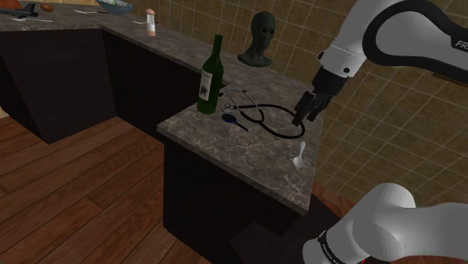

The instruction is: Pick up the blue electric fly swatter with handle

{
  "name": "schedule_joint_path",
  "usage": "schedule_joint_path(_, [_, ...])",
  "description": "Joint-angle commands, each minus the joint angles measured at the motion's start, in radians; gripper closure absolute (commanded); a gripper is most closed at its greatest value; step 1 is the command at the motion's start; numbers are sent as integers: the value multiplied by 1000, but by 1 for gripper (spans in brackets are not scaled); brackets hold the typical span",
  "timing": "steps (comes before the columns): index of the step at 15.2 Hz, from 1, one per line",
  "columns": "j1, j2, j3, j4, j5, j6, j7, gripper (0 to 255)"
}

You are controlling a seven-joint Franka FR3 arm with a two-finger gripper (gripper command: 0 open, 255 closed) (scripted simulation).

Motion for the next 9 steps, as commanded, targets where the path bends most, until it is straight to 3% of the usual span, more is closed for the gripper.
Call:
schedule_joint_path(1, [0, 0, 0, 0, 0, 0, 0, 0])
schedule_joint_path(9, [2, 207, -9, -34, -33, 293, -82, 0])
